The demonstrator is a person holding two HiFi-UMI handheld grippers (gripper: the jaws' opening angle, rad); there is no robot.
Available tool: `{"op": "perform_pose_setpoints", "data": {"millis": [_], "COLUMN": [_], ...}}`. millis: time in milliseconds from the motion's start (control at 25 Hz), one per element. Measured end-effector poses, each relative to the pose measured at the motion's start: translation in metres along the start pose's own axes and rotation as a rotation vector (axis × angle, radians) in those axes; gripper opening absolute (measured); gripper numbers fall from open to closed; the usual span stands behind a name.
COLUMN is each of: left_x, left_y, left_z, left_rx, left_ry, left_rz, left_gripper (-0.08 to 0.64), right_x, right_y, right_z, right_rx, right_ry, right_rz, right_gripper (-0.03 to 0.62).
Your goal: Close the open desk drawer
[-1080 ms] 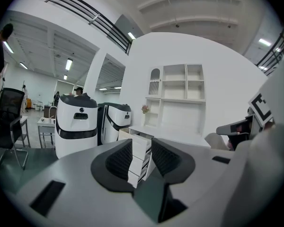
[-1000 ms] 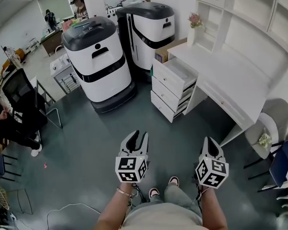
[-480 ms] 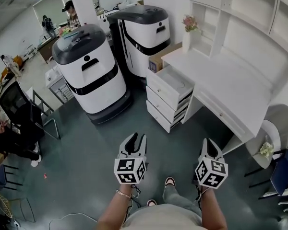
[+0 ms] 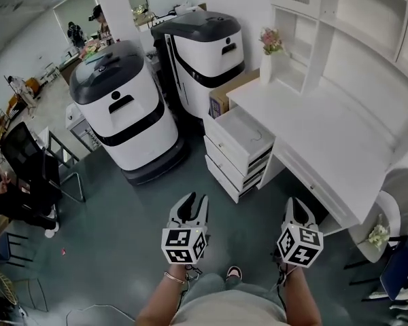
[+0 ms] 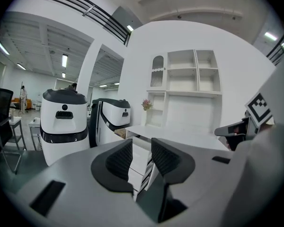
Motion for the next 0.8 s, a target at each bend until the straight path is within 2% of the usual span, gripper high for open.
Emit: {"op": "perform_pose_setpoints", "data": {"millis": [200,440,800], "left_x": [0.025,0.061,0.171], "left_y": [-0.003,-0.003,-0.04], "left_z": [0.003,0.029,0.081], "left_rx": [0.013,-0.001,0.006], "left_ry": [-0.009,-0.021,0.05], "left_rz": [0.025,0.046,0.022], "left_gripper": [0.135,0.135,0.135], "right_x": [0.033,0.075,0.166], "right_y": [-0.004,-0.005,-0.052], "right_z": [-0.002,0.003,0.018], "right_rx": [0.022,0.032,0.032], "right_ry": [-0.017,-0.013,0.031], "right_rz": [0.021,0.054,0.029], "right_gripper": [0.006,0.008,0.008]}}
Point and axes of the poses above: the fingertips, and each gripper's own axes: x forward along the fingers, z to its left, y out of its underside, the point moved 9 cm from there along -x, backward along the fingers, and after that the axes turned 9 degrees about y, right-handed, at the moved point
